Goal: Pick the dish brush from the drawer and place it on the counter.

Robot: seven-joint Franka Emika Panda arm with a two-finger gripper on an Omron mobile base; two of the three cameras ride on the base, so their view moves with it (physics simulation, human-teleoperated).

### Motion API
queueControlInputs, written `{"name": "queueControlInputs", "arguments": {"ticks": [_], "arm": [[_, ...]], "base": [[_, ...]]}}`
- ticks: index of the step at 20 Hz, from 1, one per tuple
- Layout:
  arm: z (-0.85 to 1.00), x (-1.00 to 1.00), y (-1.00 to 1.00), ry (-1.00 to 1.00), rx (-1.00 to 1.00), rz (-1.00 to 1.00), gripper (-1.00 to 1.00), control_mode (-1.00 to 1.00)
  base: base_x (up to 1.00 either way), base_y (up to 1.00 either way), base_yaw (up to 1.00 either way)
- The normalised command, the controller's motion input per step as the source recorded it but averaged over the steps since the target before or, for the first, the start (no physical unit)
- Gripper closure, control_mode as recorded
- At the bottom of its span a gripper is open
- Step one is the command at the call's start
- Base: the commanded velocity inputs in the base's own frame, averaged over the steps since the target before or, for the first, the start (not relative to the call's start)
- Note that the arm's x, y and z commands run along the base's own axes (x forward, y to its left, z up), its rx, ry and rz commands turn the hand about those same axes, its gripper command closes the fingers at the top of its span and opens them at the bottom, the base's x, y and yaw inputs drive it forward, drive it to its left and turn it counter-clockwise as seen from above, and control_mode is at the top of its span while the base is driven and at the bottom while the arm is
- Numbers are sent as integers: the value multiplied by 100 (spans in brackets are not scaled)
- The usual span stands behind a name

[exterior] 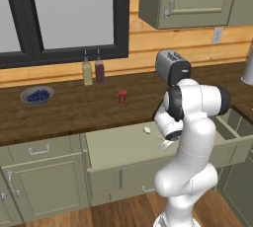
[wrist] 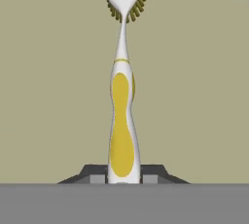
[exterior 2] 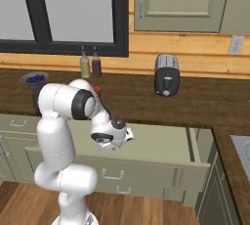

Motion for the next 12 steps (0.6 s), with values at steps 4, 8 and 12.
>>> {"name": "queueControlInputs", "arguments": {"ticks": [4, 8, 12], "arm": [[70, 6, -71, -7, 9, 62, 100, -100], [36, 0, -62, -5, 8, 73, 100, -100], [44, 0, -51, -1, 2, 75, 100, -100]], "base": [[0, 0, 0], [0, 0, 0], [0, 0, 0]]}}
